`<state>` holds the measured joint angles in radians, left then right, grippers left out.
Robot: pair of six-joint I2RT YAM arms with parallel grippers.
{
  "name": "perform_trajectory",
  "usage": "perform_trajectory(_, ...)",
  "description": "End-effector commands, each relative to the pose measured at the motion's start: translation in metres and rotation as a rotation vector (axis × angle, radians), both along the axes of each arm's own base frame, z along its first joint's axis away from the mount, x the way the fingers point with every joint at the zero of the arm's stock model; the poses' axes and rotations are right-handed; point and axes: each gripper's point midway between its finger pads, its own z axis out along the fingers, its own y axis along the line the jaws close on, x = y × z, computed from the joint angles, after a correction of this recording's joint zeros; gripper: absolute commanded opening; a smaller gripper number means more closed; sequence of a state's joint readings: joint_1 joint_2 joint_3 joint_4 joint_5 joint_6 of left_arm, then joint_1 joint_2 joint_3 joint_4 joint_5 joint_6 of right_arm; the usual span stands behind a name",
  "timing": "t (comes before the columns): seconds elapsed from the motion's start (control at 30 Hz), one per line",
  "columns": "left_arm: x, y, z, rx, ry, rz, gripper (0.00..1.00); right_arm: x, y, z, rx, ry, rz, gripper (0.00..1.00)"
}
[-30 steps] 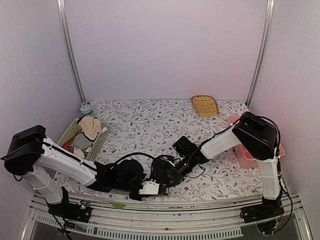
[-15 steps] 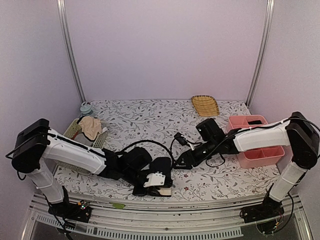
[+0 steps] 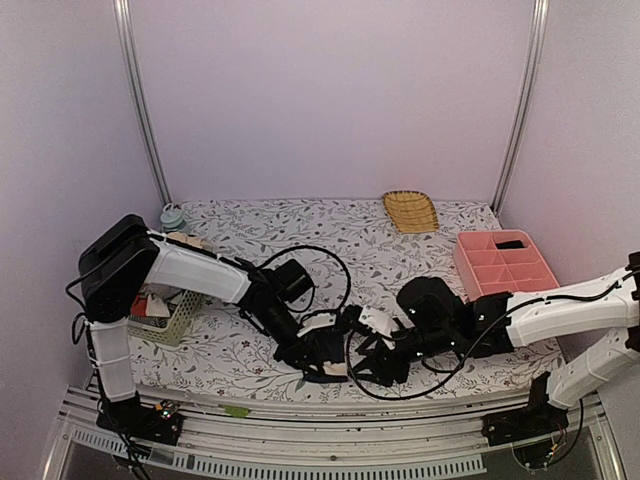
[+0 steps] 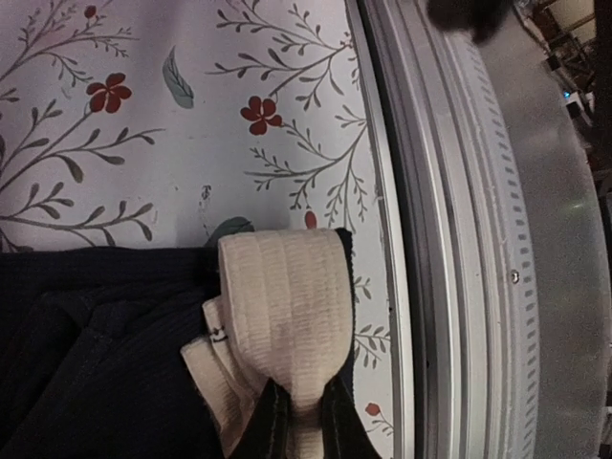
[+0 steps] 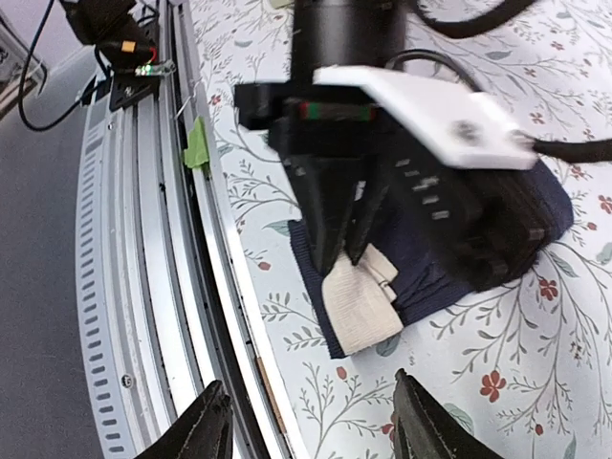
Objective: Roll the underwear
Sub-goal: Roll the underwear at the corner of the board.
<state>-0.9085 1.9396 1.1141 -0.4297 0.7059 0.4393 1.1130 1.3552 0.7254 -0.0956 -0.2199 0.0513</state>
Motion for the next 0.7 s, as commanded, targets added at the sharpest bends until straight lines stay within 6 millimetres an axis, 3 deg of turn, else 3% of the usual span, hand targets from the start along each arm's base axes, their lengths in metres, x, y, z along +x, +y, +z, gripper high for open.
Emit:
perform_trajectory(0.0, -0.009, 0.025, -0.022, 0.104, 0.222, 0.024, 0.02, -0.001, 0.014, -0.019, -0.072, -0.129, 0.046, 0.58)
perform_trajectory(0.17, -0.006, 0.025, -0.021, 0.077, 0.27, 0.028, 0.03, -0.007, 0.04, -0.045, -0.118, -0.183, 0.144, 0.6)
perform_trajectory(0.33, -0.006, 0.025, -0.022, 0.078, 0.282, 0.029, 0.04, -0.004, 0.051, -0.072, -0.185, -0.235, 0.175, 0.64)
perform_trajectory(0.67, -0.006, 0.024, -0.023, 0.078, 0.288, 0.03, 0.06, 0.012, 0.056, -0.072, -0.23, -0.341, 0.136, 0.56)
